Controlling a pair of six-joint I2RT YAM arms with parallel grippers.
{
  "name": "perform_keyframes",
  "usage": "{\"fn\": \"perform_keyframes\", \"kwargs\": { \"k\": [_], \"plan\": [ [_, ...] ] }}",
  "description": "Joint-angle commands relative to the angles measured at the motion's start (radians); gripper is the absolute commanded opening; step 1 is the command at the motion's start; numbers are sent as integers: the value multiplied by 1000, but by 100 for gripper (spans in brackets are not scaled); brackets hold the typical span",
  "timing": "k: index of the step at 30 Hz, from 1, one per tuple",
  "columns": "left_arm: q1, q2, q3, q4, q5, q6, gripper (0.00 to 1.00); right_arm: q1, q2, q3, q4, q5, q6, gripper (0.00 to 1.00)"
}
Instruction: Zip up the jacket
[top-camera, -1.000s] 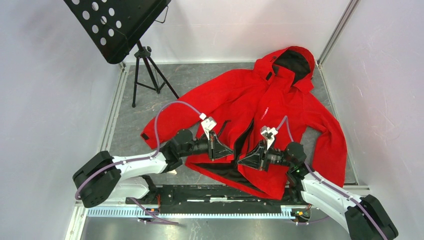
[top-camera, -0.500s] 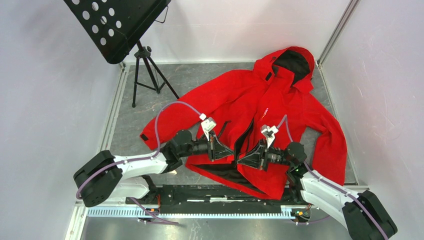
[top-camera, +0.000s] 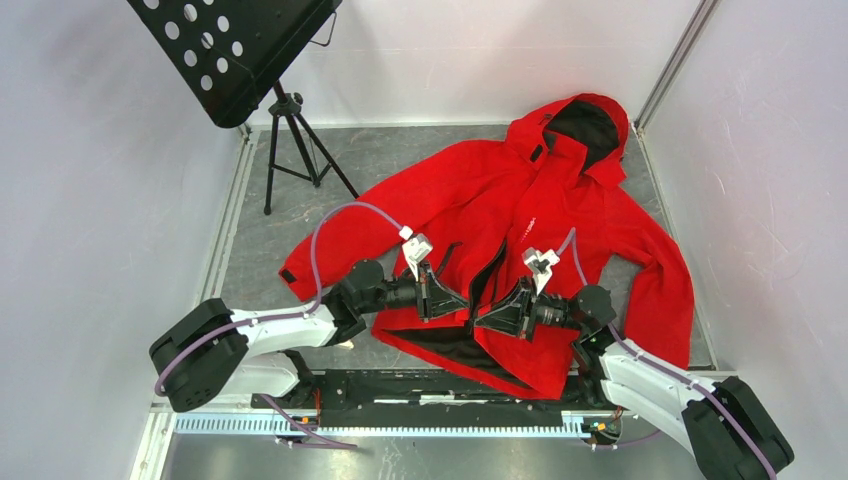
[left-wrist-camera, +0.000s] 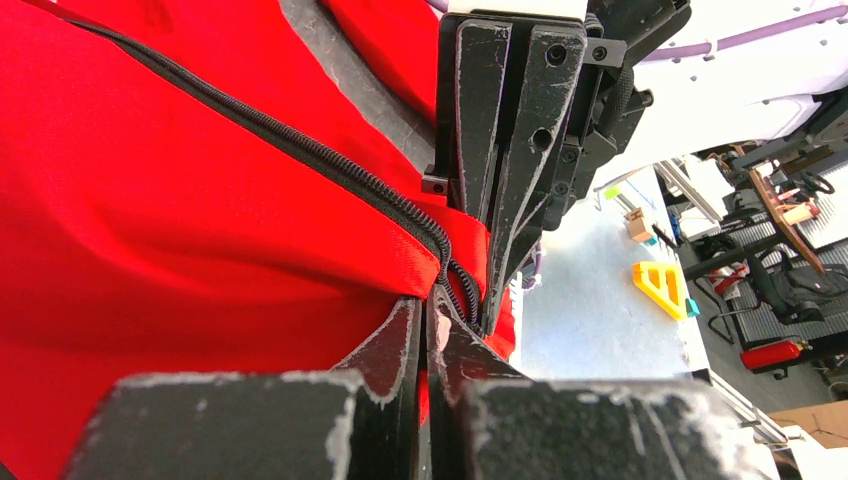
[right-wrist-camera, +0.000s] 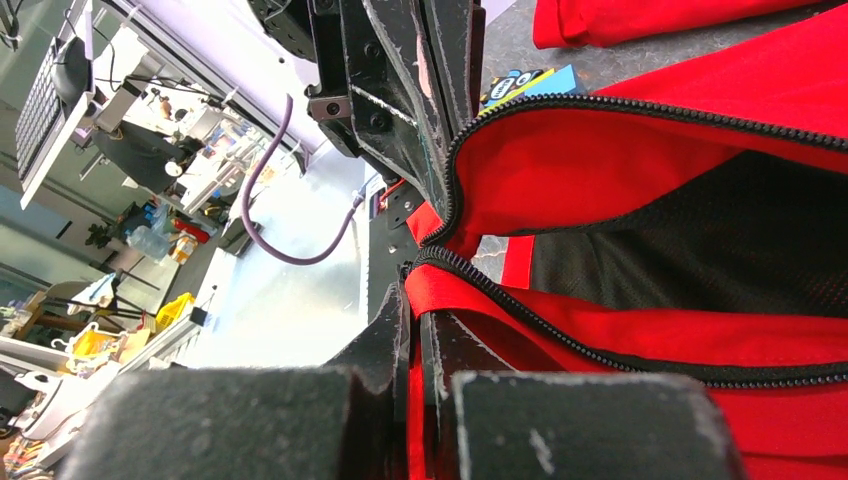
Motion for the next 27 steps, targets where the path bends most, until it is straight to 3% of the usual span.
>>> {"fn": "perform_keyframes", "kwargs": {
  "k": [1,17,24,27],
  "plan": [
    [1,-12,11,65,42,-18,2,1,-2,-199,95,14,27,0],
    [-1,-38,7,15,35,-42,2,1,11,-204,45,86,42,0],
    [-1,-36,10,11,37,-68,24,1,14,-199,30,89,36,0],
    [-1,-28,14,17,44,-76,25,0,13,-192,32,86,40,0]
  ]
}}
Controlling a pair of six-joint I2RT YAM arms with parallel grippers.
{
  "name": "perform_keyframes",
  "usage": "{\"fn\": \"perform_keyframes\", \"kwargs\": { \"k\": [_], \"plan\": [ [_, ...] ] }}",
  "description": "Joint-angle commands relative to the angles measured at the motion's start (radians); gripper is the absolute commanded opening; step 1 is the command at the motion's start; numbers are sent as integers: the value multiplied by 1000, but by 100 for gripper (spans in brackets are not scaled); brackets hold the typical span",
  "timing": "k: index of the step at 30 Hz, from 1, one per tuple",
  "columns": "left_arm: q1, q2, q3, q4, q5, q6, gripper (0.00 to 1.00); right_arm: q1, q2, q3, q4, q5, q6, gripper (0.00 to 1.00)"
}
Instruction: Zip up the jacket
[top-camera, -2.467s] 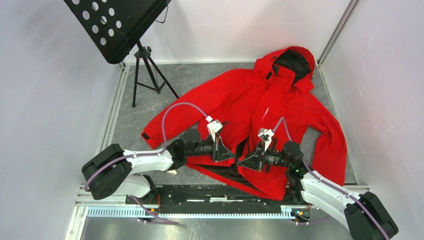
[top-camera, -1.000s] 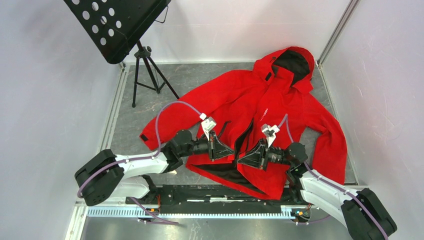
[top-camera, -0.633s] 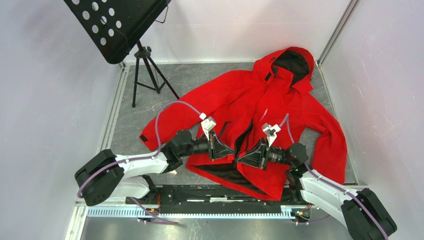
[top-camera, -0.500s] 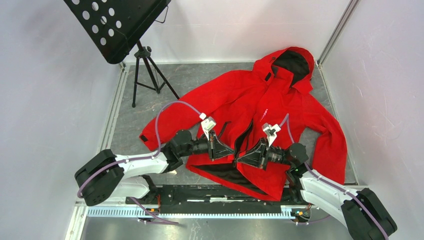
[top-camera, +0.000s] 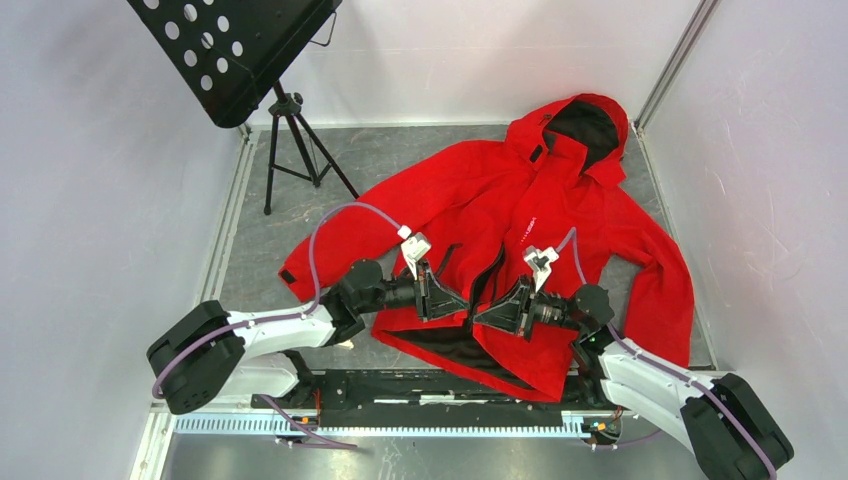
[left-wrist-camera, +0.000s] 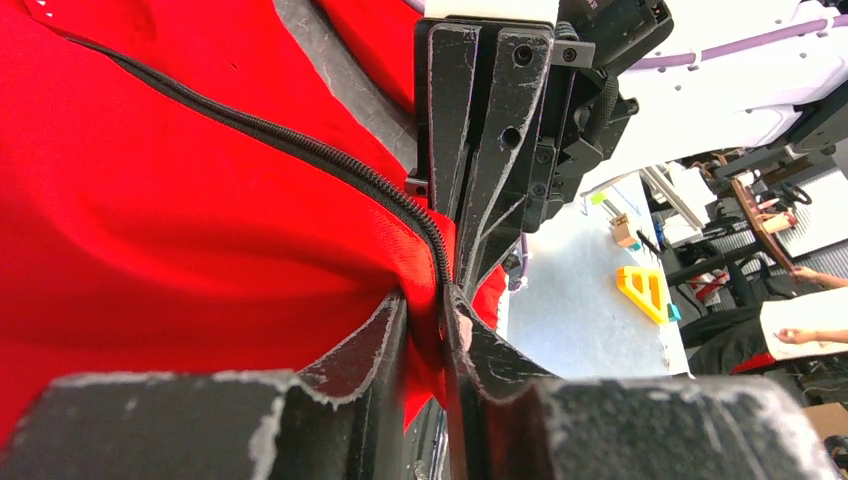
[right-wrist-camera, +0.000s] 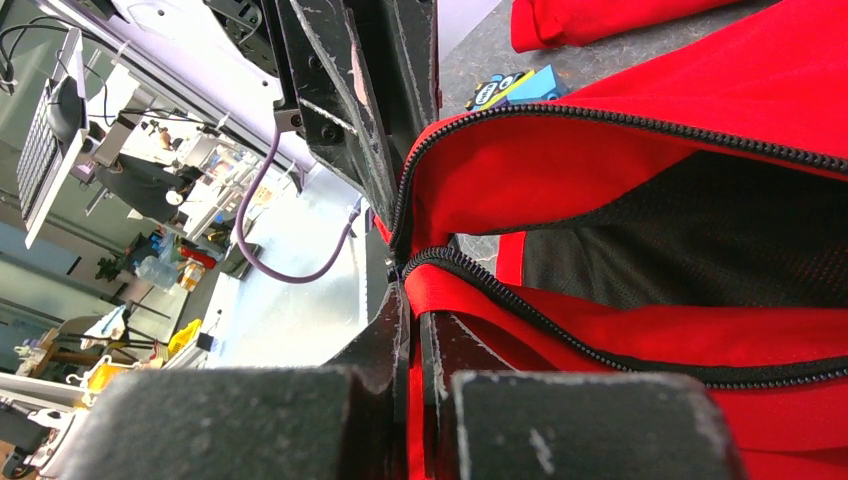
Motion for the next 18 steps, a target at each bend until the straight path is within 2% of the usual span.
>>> {"fn": "perform_keyframes", "kwargs": {
  "k": [1,5,10,18],
  "plan": [
    [-5,-8,16,30,40,-42,25,0,-5,-191,42,23,3,0],
    [-4,2,25,29,40,-44,18,1,-7,-198,75,22,24,0],
    [-4,6,31,19,-5,-65,3,1,-21,-217,104,25,30,0],
    [-21,-5,10,42,-91,-117,2,2,-14,-215,155,74,73,0]
  ]
}}
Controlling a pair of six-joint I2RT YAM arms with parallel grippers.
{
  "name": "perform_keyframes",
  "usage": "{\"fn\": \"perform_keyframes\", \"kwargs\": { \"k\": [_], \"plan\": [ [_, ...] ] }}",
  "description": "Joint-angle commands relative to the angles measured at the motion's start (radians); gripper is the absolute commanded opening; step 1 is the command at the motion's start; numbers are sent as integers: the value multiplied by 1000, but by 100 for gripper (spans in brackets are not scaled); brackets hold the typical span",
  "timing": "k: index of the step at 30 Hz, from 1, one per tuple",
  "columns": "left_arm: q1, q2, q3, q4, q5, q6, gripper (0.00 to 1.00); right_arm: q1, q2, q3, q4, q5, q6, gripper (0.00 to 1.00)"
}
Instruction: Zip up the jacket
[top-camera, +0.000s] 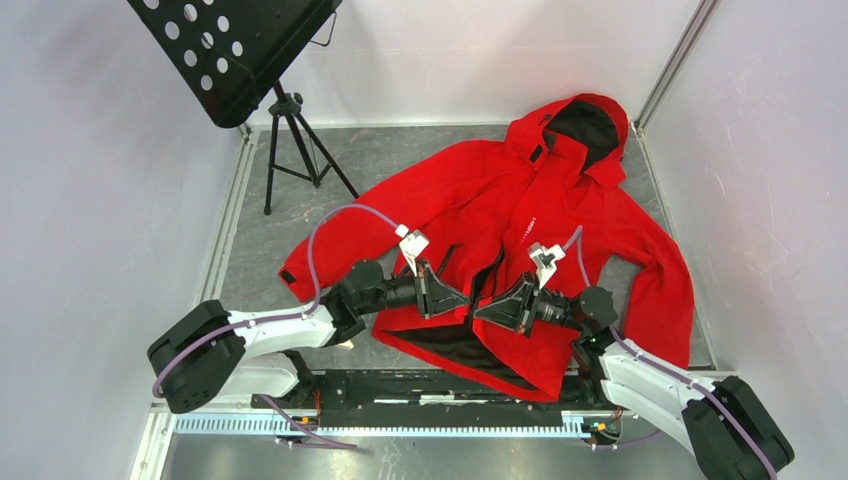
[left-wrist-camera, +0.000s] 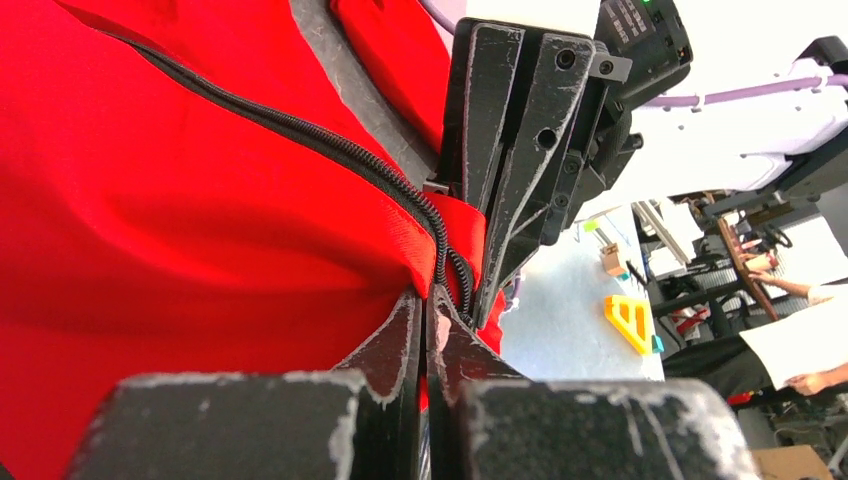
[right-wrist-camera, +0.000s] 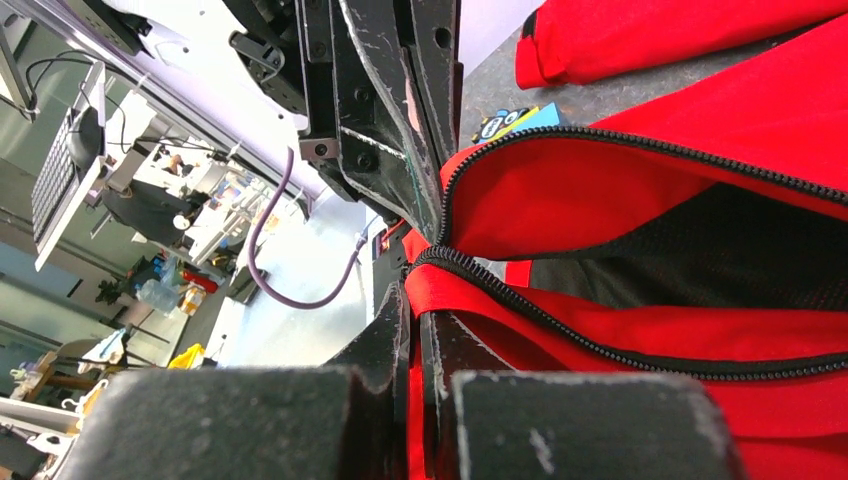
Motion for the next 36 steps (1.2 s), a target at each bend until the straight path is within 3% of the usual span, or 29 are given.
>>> {"fn": "perform_keyframes", "kwargs": {
  "k": [1,12,22,27,30,32,36],
  "plan": [
    [-19,-9,12,38,-52,-52,2,2,7,-211,105,47,26,0],
    [-40,-14,-27,36,-40,-48,2,-5,-24,-244,117,163,72,0],
    [-39,-83,-38,-30,0,-59,4,-9,32,-220,70,114,6,0],
    [-33,-82,-37,-9,0,-133,32,-9,41,-220,44,90,-25,0],
    [-27,-86,-41,-9,4,-153,37,-8,39,-221,35,90,-31,0],
    [-24,-92,-50,-10,0,-156,48,-9,38,-222,35,88,-31,0],
    [-22,-94,-56,-27,5,-145,57,-8,33,-220,42,84,-23,0]
  ]
}}
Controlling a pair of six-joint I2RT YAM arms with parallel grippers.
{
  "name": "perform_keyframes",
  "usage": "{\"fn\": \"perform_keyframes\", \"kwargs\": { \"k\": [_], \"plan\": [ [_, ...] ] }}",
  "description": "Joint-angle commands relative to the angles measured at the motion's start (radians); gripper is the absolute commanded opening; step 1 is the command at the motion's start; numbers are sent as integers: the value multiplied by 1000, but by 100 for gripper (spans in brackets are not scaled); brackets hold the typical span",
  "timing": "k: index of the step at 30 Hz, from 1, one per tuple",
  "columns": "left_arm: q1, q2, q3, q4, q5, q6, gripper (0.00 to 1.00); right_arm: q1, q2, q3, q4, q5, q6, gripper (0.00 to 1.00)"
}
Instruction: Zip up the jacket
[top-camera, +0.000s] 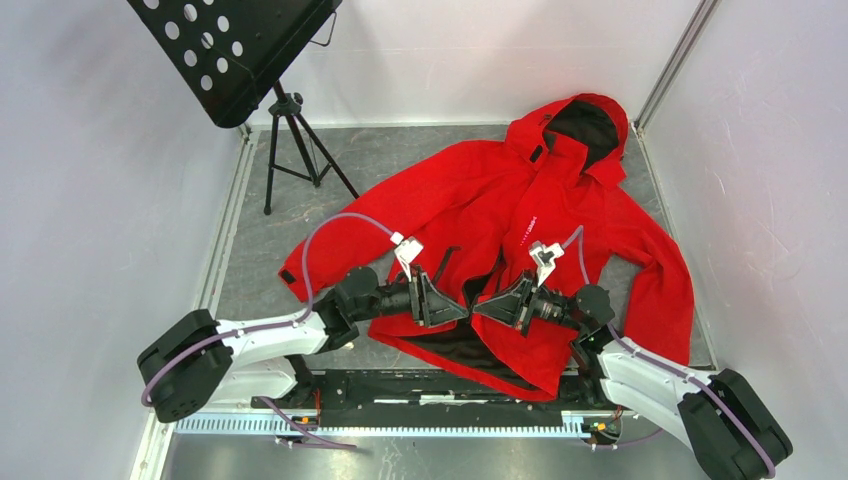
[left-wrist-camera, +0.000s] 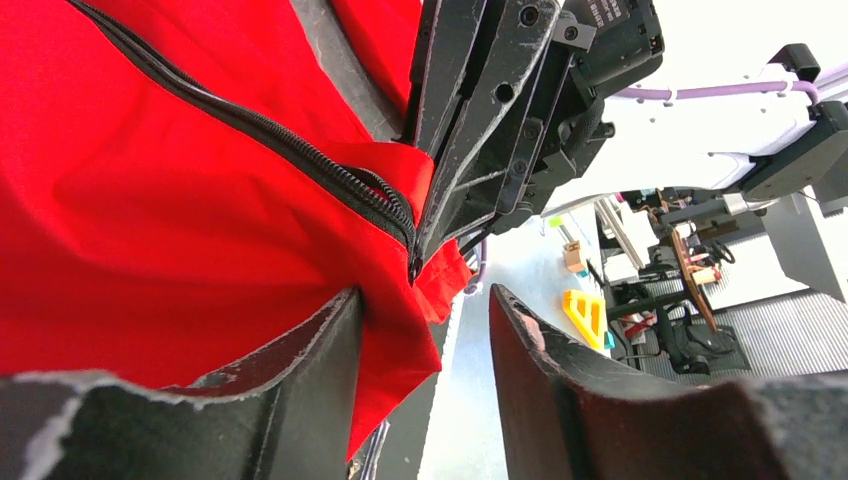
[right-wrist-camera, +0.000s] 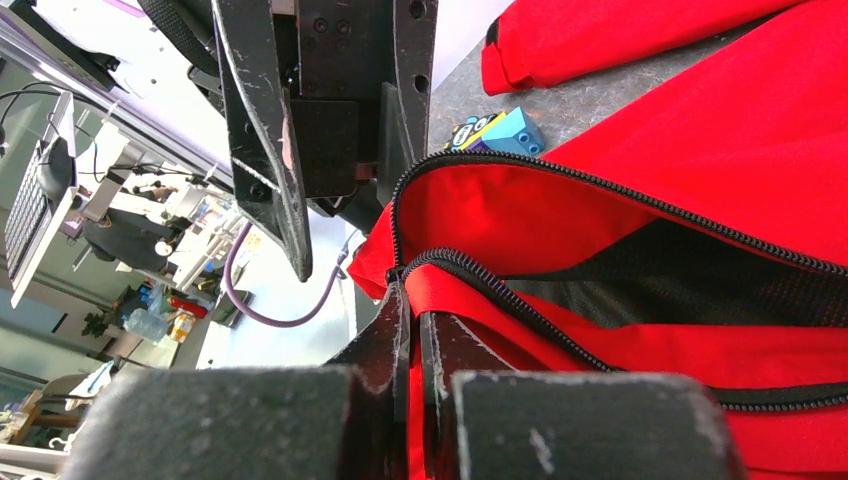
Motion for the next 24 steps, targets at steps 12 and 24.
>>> {"fn": "perform_keyframes", "kwargs": {
  "k": [12,24],
  "plan": [
    [2,3,17,-64,36,-1,45,-5,-20,-223,61,7,25,0],
    [-3,-336,62,-621,-130,-79,77,-5,-49,-224,-6,9,8,0]
  ]
}}
